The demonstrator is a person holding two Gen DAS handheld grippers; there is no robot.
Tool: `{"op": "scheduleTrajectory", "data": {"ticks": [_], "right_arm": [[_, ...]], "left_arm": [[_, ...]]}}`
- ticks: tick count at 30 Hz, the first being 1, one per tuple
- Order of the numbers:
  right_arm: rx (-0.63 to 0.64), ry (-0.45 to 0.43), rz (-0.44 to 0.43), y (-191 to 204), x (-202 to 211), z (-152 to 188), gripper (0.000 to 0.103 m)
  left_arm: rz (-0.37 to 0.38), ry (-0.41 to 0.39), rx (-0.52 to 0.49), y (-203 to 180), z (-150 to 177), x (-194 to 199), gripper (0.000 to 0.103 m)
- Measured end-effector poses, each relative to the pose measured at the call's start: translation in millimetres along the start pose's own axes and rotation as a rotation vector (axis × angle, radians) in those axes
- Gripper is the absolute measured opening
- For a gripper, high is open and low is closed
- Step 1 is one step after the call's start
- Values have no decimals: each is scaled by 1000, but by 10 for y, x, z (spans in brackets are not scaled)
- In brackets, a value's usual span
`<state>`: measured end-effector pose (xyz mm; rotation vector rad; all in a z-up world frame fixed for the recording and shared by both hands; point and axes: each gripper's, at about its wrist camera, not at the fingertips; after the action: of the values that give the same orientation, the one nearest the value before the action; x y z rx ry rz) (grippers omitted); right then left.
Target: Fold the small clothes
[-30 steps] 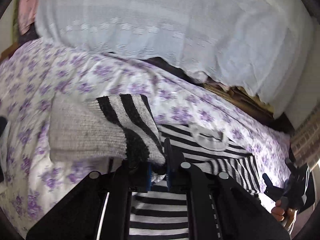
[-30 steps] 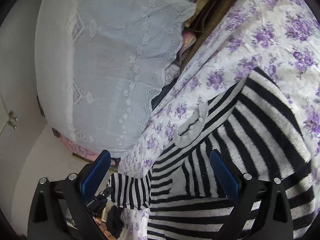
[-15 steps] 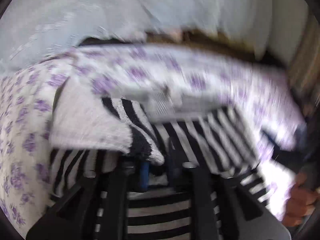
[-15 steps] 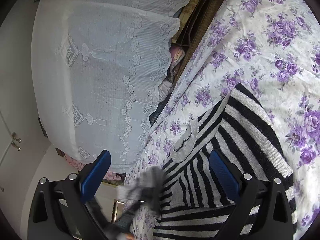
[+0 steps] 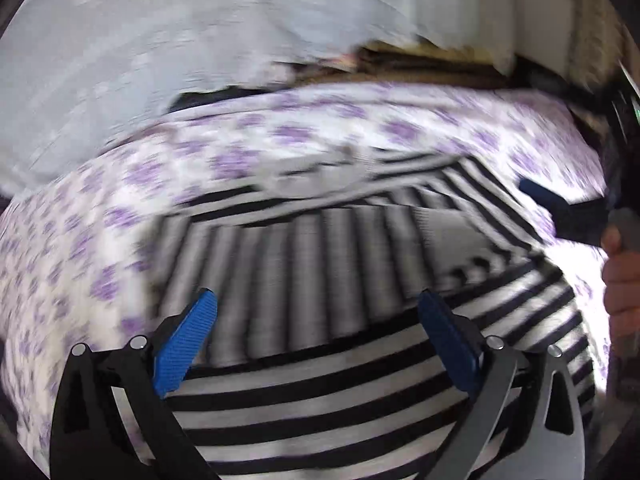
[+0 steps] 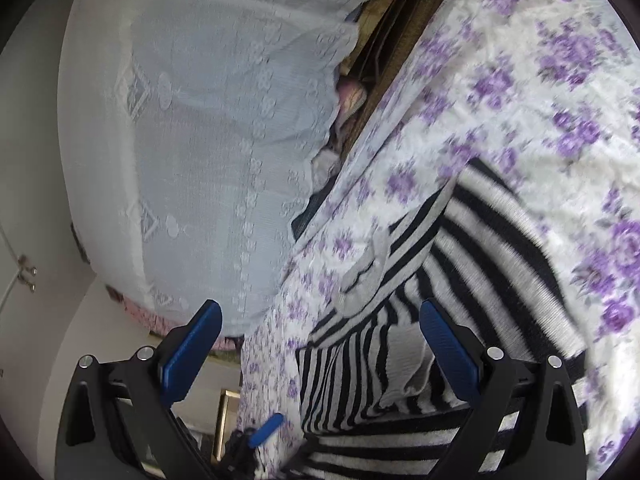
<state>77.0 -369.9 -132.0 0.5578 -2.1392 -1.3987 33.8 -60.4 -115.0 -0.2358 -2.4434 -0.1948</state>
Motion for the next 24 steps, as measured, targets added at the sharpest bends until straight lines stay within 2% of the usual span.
{"op": "scheduleTrajectory", "data": {"ticks": [2,3,4,6,8,10,11,12,13,14,15,17,19,21,24], "right_arm": [[-12,63,-55,52,-115,125,99],[-18,92,-79,70,-169,181,99],[-21,145,-114,98,-264,281,99],[-10,219,-141,121,-409,427,99],[13,270,-98,67,-560,549,99],[17,277,21,-154,-657,565,99],[-18,266,5,-289,-653,532,96],[-40,257,-18,-329,-625,499,92],[-62,255,-24,-334,-590,460,93],[-56,229,-2,-286,-523,412,94],[-35,200,0,-233,-480,382,99],[18,160,-35,-65,-446,347,100],[42,197,-96,110,-562,351,100],[63,228,-103,217,-745,393,100],[53,257,-69,110,-1045,393,99]], "left_arm": [[-80,-4,77,364,28,-3,98],[-95,2,113,484,32,-24,98],[-94,9,178,651,37,-63,98],[-57,15,242,814,51,-138,98],[-74,45,247,883,93,-298,98],[-151,127,225,912,186,-564,98],[-193,202,223,954,289,-747,99],[-177,239,248,1013,381,-843,99],[-114,217,336,1141,447,-824,99],[-89,215,381,1225,450,-797,99],[-77,215,411,1290,429,-762,98],[-44,151,452,1373,309,-624,98],[15,110,454,1348,168,-571,98],[50,110,425,1251,7,-622,98],[13,133,333,1015,-138,-847,98]]}}
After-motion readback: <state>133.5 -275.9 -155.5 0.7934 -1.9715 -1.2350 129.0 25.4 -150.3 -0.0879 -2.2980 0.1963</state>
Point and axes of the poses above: each gripper's, at about its wrist camera, not at the fingertips, and x roughly against the way its jaws point, y to its left, z to its underside, and after that the axes turned 7 degrees about -y, right-handed
